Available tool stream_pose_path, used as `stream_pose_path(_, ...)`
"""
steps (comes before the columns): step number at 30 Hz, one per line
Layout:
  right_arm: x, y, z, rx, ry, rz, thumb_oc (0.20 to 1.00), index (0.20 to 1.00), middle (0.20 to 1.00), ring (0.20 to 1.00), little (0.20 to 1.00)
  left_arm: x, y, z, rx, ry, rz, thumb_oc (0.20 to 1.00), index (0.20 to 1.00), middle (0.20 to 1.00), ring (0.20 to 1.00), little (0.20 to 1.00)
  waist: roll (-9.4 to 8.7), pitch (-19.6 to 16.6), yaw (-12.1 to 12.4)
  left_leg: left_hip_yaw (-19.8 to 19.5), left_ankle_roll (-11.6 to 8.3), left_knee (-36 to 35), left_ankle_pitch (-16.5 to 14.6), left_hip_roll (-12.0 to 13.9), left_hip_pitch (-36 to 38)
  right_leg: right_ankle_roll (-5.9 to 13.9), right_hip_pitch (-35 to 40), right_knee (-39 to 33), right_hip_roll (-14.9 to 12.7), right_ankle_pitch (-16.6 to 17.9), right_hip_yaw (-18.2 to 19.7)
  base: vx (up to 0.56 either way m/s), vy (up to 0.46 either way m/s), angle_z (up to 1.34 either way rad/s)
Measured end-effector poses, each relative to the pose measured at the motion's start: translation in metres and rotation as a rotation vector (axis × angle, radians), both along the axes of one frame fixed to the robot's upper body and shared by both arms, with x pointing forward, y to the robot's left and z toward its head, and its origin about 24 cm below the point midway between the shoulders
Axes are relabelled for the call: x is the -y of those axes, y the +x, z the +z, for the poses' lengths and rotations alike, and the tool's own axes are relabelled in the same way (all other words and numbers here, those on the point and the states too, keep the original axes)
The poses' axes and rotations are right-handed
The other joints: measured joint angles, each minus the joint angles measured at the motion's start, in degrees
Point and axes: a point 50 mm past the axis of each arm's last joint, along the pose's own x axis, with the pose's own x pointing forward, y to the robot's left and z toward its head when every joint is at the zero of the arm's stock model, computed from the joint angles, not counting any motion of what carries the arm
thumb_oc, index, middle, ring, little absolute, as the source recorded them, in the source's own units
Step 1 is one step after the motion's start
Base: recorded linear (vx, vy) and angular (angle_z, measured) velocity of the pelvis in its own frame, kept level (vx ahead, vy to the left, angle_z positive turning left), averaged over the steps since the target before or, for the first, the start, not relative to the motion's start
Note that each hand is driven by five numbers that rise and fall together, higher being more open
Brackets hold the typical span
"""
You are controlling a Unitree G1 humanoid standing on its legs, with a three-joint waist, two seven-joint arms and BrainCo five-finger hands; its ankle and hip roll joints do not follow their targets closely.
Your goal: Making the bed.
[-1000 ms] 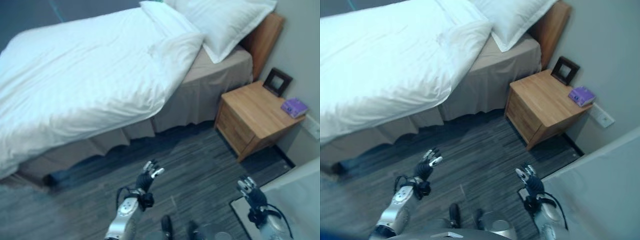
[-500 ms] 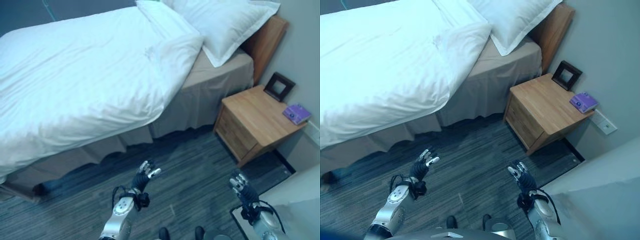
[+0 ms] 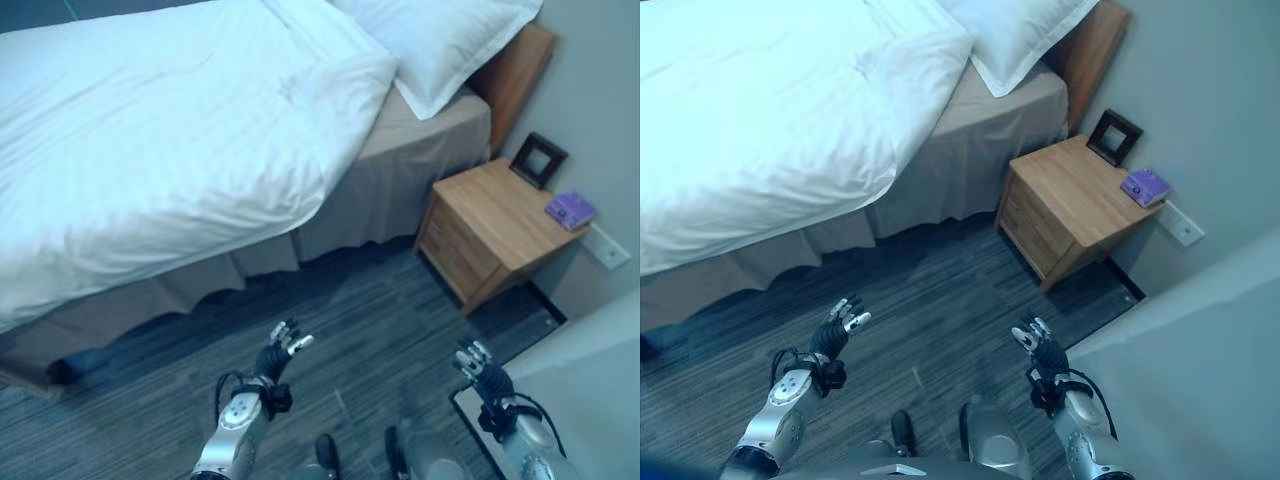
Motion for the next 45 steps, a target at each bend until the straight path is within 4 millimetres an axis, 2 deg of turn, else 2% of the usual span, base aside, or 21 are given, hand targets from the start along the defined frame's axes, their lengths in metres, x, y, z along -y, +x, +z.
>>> stream_pose_path(2,-0.005,0.002,-0.002,-0.002,0.016,-0.001,1.000,1.000,1.000,1.000,1.000,-0.006,-0.001,-0.002,-0.016,0.028,0.001,1.000,1.000,1.000,1.000,1.000,-2.01,1.06,0.51,0.10,1.18,2.76,1.51,-1.10,-0.47,0.89,-0.20,-1.95,-3.43,1.40,0.64,0.35,-0.123,0.33)
stream_pose_path(4,-0.001,0.005,0.003,0.014,0.003,0.006,1.000,1.000,1.000,1.000,1.000,-0.003,0.004,-0.001,-0.012,0.024,0.002,1.000,1.000,1.000,1.000,1.000,1.12,1.20,-0.46,-1.74,0.81,4.46,0.60,0.14,-1.74,0.43,1.99,-14.87,-3.61,0.42,1.94,0.45,-0.193,0.30)
stream_pose_path(8,-0.003,0.006,0.003,0.015,0.007,0.006,1.000,1.000,1.000,1.000,1.000,-0.005,0.019,0.010,0.043,0.028,0.014,1.000,1.000,1.000,1.000,1.000,1.71,2.56,-3.21,-4.45,-0.50,4.70,-0.22,0.36,-0.82,0.98,5.11,-33.10,-7.54,0.86,6.21,0.38,-0.204,0.29)
stream_pose_path(12,-0.003,-0.005,-0.007,-0.037,0.015,-0.009,1.000,1.000,1.000,1.000,1.000,0.006,0.020,0.009,0.043,0.004,-0.001,1.000,1.000,1.000,1.000,1.000,-0.79,0.74,-5.78,-10.20,-3.43,3.15,-2.07,2.99,2.58,1.15,9.54,-23.04,-6.19,0.24,7.60,0.48,-0.326,0.76)
stream_pose_path(13,0.001,-0.012,-0.013,-0.075,0.009,-0.027,1.000,1.000,1.000,1.000,1.000,0.015,0.022,0.007,0.040,-0.006,-0.028,1.000,1.000,1.000,1.000,1.000,-1.39,-0.57,-6.88,-12.36,-5.55,4.78,-2.99,4.71,3.07,-0.97,11.21,-20.14,-3.91,-2.53,7.98,0.50,-0.321,0.88)
stream_pose_path(16,0.011,0.001,-0.010,-0.060,-0.028,-0.023,1.000,1.000,1.000,1.000,1.000,0.021,0.018,0.003,0.022,-0.015,-0.052,1.000,1.000,1.000,1.000,1.000,0.13,-1.98,-7.12,-12.95,-6.94,14.30,-3.99,9.66,1.17,-5.58,10.90,-15.48,1.30,-5.85,6.62,0.41,-0.392,0.09)
stream_pose_path(18,0.013,0.012,-0.002,-0.018,-0.036,-0.022,1.000,1.000,1.000,1.000,1.000,0.025,0.027,0.009,0.049,-0.033,-0.045,1.000,1.000,1.000,1.000,1.000,0.18,-2.88,-8.63,-11.36,-7.01,30.26,-5.04,12.16,-6.45,-9.01,10.50,-13.20,2.99,-7.94,4.32,0.39,-0.552,0.06)
stream_pose_path(19,0.015,0.016,0.002,0.001,-0.047,-0.022,1.000,1.000,1.000,1.000,1.000,0.027,0.029,0.010,0.054,-0.040,-0.047,1.000,1.000,1.000,1.000,1.000,0.58,-3.21,-8.20,-11.15,-6.54,35.77,-1.81,12.14,-9.43,-11.02,10.59,-12.37,4.23,-9.50,3.98,0.34,-0.496,-0.18)
stream_pose_path(20,-0.009,0.013,0.000,0.022,0.028,-0.023,1.000,1.000,1.000,1.000,1.000,0.024,0.032,0.015,0.074,-0.027,-0.054,1.000,1.000,1.000,1.000,1.000,-0.97,-3.32,-7.34,-9.45,-6.35,42.17,3.64,14.30,-11.53,-12.83,10.65,-11.20,6.38,-10.00,2.03,0.34,-0.419,-0.64)
stream_pose_path(21,-0.024,0.011,-0.004,0.001,0.054,0.005,1.000,1.000,1.000,1.000,1.000,0.022,0.030,0.014,0.069,-0.024,-0.046,1.000,1.000,1.000,1.000,1.000,-1.20,-3.33,-6.16,-7.95,-4.64,44.43,5.59,16.31,-11.36,-14.09,11.53,-11.19,7.71,-10.75,2.74,0.34,-0.321,-0.92)
stream_pose_path(22,-0.037,0.006,-0.008,-0.016,0.083,0.028,1.000,1.000,1.000,1.000,1.000,0.022,0.028,0.012,0.060,-0.025,-0.046,1.000,1.000,1.000,1.000,1.000,-1.17,-3.45,-5.56,-7.44,-4.95,48.09,5.42,17.92,-11.53,-14.76,13.10,-11.84,8.56,-9.86,3.34,0.33,-0.234,-0.75)
stream_pose_path(24,-0.051,-0.013,-0.018,-0.077,0.128,0.021,1.000,1.000,1.000,1.000,1.000,0.030,0.032,0.015,0.074,-0.047,-0.051,1.000,1.000,1.000,1.000,1.000,-1.33,-3.30,-5.95,-4.47,-5.59,50.28,13.57,18.74,-11.62,-17.44,16.77,-13.88,9.84,-11.23,4.83,0.32,-0.122,-0.36)
stream_pose_path(27,-0.043,-0.026,-0.024,-0.118,0.117,-0.023,1.000,1.000,1.000,1.000,1.000,0.038,0.033,0.015,0.079,-0.071,-0.065,1.000,1.000,1.000,1.000,1.000,-1.49,-3.08,-6.47,-0.20,-10.11,45.89,6.26,15.44,-13.27,-16.73,20.39,-19.49,7.21,-8.92,5.70,0.32,-0.006,-0.09)
stream_pose_path(30,-0.018,-0.031,-0.025,-0.131,0.052,-0.052,1.000,1.000,1.000,1.000,1.000,0.036,0.034,0.015,0.084,-0.067,-0.060,1.000,1.000,1.000,1.000,1.000,-0.94,-2.05,-5.93,4.83,-10.09,28.97,4.34,10.73,-13.66,-15.26,24.61,-24.05,5.17,-7.40,5.39,0.28,0.090,0.09)
stream_pose_path(33,0.019,-0.031,-0.019,-0.130,-0.059,-0.064,1.000,1.000,1.000,1.000,1.000,0.034,0.031,0.008,0.054,-0.059,-0.055,1.000,1.000,1.000,1.000,1.000,1.49,-1.95,-6.06,2.20,-8.78,14.20,5.28,6.25,-12.46,-13.75,27.52,-27.55,5.62,-8.44,5.04,0.35,0.099,-0.01)
stream_pose_path(35,0.046,-0.032,-0.013,-0.129,-0.143,-0.073,1.000,1.000,1.000,1.000,1.000,0.033,0.024,0.003,0.030,-0.062,-0.043,1.000,1.000,1.000,1.000,1.000,5.78,-2.58,-5.32,-3.37,-5.60,5.90,6.60,4.02,-9.40,-11.16,28.21,-25.82,7.62,-10.77,6.85,0.29,0.090,-0.28)
stream_pose_path(39,0.036,-0.028,-0.014,-0.112,-0.091,-0.097,1.000,1.000,1.000,1.000,1.000,0.017,0.019,0.001,0.015,-0.022,-0.020,1.000,1.000,1.000,1.000,1.000,2.40,-2.86,-4.74,1.55,-4.47,3.70,7.36,0.90,-6.35,-8.44,27.62,-22.55,3.63,-14.39,10.12,0.28,0.156,-0.28)
stream_pose_path(40,0.032,-0.028,-0.015,-0.111,-0.078,-0.098,1.000,1.000,1.000,1.000,1.000,0.015,0.019,0.001,0.016,-0.014,-0.020,1.000,1.000,1.000,1.000,1.000,2.07,-2.77,-4.65,2.33,-4.33,2.70,7.44,0.56,-5.68,-7.48,26.80,-20.56,3.57,-13.86,10.74,0.14,0.195,-0.83)
stream_pose_path(41,0.020,-0.019,-0.013,-0.084,-0.036,-0.099,1.000,1.000,1.000,1.000,1.000,0.010,0.018,0.002,0.014,0.008,-0.013,1.000,1.000,1.000,1.000,1.000,1.65,-2.58,-4.00,5.03,-2.27,0.25,8.75,0.49,-3.28,-3.49,20.78,-8.12,3.14,-15.95,10.48,0.07,0.187,-0.73)
stream_pose_path(44,0.007,-0.012,-0.013,-0.068,-0.007,-0.076,1.000,1.000,1.000,1.000,1.000,0.007,0.030,0.011,0.050,0.046,-0.025,1.000,1.000,1.000,1.000,1.000,0.15,-0.72,-5.16,6.27,1.67,-0.49,7.24,-0.62,-1.18,0.48,8.92,14.65,2.07,-12.38,7.79,0.13,0.161,-0.27)
stream_pose_path(45,0.006,-0.012,-0.012,-0.067,-0.009,-0.066,1.000,1.000,1.000,1.000,1.000,0.007,0.032,0.015,0.069,0.052,-0.030,1.000,1.000,1.000,1.000,1.000,0.68,-0.41,-5.20,5.86,2.08,-0.75,6.81,-0.62,-0.43,-0.46,6.72,14.35,1.29,-11.95,6.26,0.26,0.137,0.10)
